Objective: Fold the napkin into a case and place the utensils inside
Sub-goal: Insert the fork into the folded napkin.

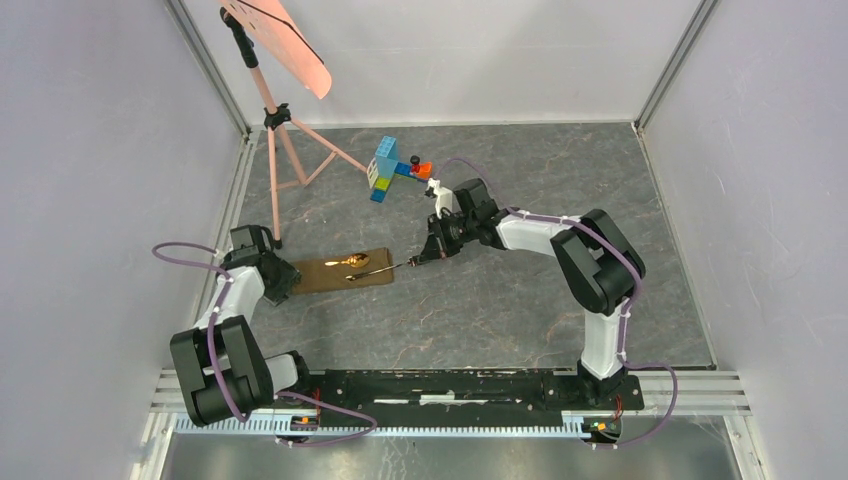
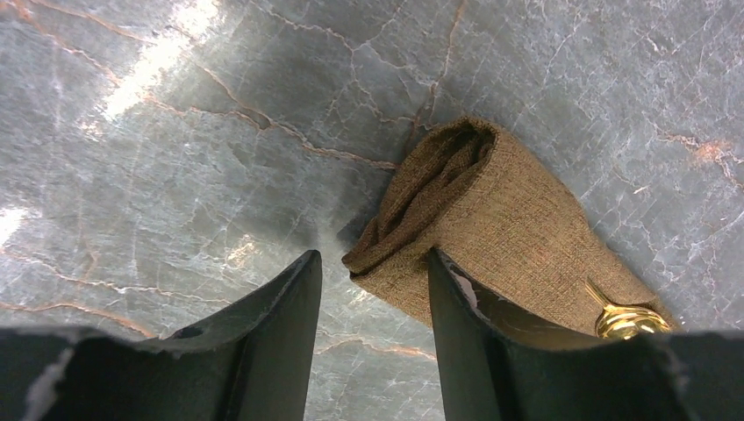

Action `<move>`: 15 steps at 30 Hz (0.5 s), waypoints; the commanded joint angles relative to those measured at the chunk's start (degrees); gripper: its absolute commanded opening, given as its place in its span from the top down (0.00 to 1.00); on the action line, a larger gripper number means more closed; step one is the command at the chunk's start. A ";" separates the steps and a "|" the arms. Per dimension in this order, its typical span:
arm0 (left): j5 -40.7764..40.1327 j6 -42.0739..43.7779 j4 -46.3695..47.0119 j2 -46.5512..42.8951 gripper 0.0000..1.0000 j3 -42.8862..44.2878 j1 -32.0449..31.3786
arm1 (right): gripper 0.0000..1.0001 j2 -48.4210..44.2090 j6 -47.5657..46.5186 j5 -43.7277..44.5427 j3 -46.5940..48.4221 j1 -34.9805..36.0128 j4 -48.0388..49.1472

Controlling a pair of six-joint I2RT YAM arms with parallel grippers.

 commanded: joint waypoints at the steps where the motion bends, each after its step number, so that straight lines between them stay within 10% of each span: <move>1: 1.26 -2.62 3.36 -0.38 0.46 -1.92 0.61 | 1.00 1.85 2.66 -1.49 2.92 1.38 4.87; 15: 4.31 -2.69 5.53 0.39 0.51 -3.70 0.63 | 1.00 6.31 13.02 2.86 6.78 7.40 11.35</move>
